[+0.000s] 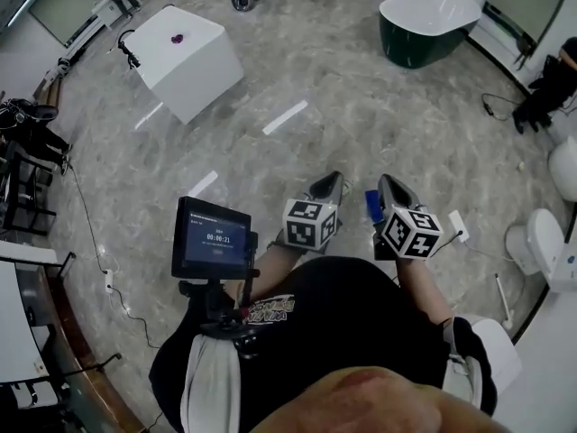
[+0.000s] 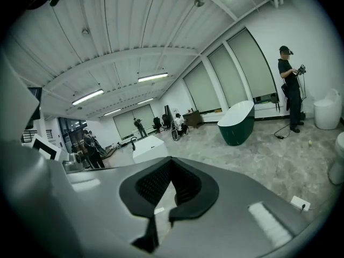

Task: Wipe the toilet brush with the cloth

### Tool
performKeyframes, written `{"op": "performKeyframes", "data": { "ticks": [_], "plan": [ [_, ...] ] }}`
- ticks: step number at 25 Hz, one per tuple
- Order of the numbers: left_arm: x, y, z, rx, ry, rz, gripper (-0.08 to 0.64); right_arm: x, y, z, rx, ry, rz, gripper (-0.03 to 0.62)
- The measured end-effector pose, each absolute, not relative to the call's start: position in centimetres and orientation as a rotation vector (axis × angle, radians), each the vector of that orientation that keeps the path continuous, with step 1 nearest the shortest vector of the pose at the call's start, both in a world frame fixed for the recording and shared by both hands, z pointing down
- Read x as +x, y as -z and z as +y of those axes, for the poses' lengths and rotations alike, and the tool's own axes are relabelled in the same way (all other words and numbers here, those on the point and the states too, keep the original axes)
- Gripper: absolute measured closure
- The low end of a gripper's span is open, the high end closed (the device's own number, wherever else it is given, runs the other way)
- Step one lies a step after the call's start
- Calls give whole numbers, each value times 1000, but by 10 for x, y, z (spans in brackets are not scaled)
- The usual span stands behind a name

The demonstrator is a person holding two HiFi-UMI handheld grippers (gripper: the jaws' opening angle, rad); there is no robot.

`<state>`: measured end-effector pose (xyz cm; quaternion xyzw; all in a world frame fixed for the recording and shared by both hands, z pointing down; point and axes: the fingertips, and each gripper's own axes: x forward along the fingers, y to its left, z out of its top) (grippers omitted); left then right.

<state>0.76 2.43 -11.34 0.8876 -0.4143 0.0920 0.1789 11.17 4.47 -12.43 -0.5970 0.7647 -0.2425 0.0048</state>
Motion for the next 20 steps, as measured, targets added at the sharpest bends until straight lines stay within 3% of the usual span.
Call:
{"op": "performKeyframes", "data": {
  "ticks": [20],
  "plan": [
    [24, 107, 34, 2609, -303, -1159, 546, 109, 104, 51, -1890, 743, 2350, 592]
  ]
}}
